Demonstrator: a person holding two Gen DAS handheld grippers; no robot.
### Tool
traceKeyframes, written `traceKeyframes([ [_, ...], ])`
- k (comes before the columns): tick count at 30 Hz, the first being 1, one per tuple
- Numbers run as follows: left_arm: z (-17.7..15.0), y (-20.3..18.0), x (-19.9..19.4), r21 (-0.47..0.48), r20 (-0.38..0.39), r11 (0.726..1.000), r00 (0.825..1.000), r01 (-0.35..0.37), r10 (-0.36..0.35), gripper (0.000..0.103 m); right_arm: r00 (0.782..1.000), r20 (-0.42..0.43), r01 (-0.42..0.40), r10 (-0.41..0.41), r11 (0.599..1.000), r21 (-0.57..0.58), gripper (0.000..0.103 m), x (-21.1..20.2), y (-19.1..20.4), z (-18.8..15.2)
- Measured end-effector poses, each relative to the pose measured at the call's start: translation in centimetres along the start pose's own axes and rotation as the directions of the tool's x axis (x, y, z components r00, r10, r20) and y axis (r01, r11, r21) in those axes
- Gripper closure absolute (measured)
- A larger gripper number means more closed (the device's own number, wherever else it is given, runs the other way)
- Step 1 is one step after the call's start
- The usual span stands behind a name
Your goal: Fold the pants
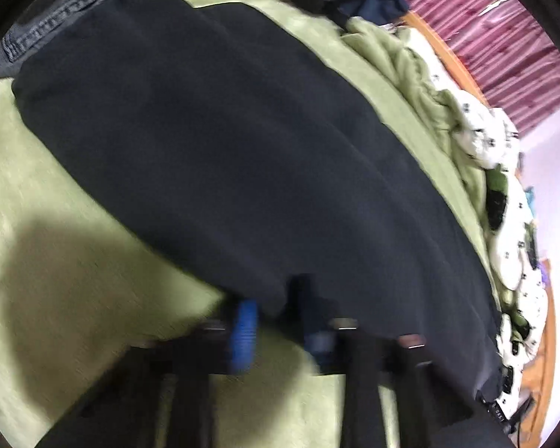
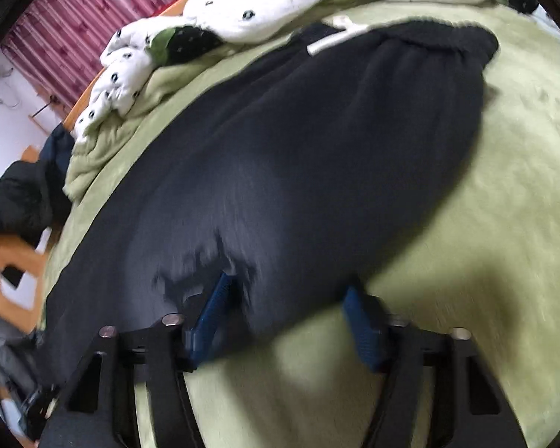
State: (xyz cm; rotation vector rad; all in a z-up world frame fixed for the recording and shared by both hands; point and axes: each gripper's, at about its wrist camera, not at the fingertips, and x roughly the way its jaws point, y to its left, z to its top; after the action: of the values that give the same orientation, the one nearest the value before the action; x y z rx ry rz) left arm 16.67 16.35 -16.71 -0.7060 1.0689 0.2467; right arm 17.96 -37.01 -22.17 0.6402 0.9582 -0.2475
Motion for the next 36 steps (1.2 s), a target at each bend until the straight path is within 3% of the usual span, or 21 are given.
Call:
traceKeyframes([
  [2,0.9,-0.7,-1.1,0.031,0.025,0.999,0.999,0.022,-0.023,0.095,0.998,0.055,-0.002,0.004,1.000,-0.029,0.090,-1.4,1.0,0.4],
  [5,2.1,-4.6,-3.7,0.198,0.110,0.979,0.994,-0.037,0.015,0.095,0.989,0.139,-0.034,0.046,0.996,-0.086,0.090,-4.3,2.9,1.6],
  [7,3.3,-6.7,-5.1,0.276,0.170,0.960,0.985,-0.040,-0.008,0.095,0.986,0.147,-0.059,0.076,0.992,-0.114,0.090,-5.3,3.8,2.8],
  [12,8.3,-10.9,-4.7,0.335,0.269,0.940,0.963,-0.063,-0.031,0.095,0.980,0.143,-0.107,0.134,0.977,-0.184,0.090,-4.3,6.3,7.1],
  [15,10.6,-13.2,-2.4,0.379,0.310,0.918,0.951,-0.115,-0.009,0.095,0.975,0.158,-0.116,0.154,0.967,-0.227,0.090,-2.3,8.6,9.5],
  [20,12.8,-14.1,2.8,0.377,0.329,0.908,0.943,-0.185,0.055,0.095,0.985,0.133,-0.069,0.106,0.964,-0.258,0.090,3.3,10.9,12.6],
  [23,13.4,-15.0,6.1,0.374,0.322,0.896,0.940,-0.239,0.116,0.095,0.991,0.120,-0.032,0.066,0.963,-0.267,0.090,6.9,11.7,13.4],
  [26,13.4,-15.5,8.1,0.375,0.349,0.875,0.921,-0.306,0.173,0.095,0.996,0.093,0.008,0.014,0.970,-0.242,0.090,10.8,11.9,13.8],
  [28,13.6,-16.0,8.9,0.380,0.350,0.863,0.915,-0.334,0.200,0.094,0.996,0.087,0.014,0.004,0.978,-0.208,0.084,12.4,11.7,14.1],
  [30,13.8,-16.5,9.7,0.401,0.319,0.850,0.922,-0.340,0.218,0.085,0.997,0.075,0.017,-0.004,0.983,-0.182,0.080,13.3,11.7,14.6],
  [32,13.7,-16.6,9.6,0.414,0.293,0.845,0.928,-0.340,0.230,0.068,0.999,0.035,0.002,0.005,0.985,-0.173,0.073,13.3,11.9,15.0],
  [34,12.7,-16.5,8.1,0.421,0.297,0.841,0.928,-0.340,0.227,0.054,1.000,0.011,-0.025,0.027,0.984,-0.179,0.063,11.7,12.1,14.6],
  [35,12.0,-16.4,7.1,0.429,0.293,0.844,0.933,-0.322,0.207,0.040,0.999,0.012,-0.039,0.042,0.980,-0.195,0.057,10.1,12.0,13.9],
  [36,11.1,-16.2,5.9,0.437,0.282,0.849,0.941,-0.298,0.186,0.035,0.999,0.013,-0.042,0.046,0.976,-0.212,0.051,8.9,11.9,13.3],
])
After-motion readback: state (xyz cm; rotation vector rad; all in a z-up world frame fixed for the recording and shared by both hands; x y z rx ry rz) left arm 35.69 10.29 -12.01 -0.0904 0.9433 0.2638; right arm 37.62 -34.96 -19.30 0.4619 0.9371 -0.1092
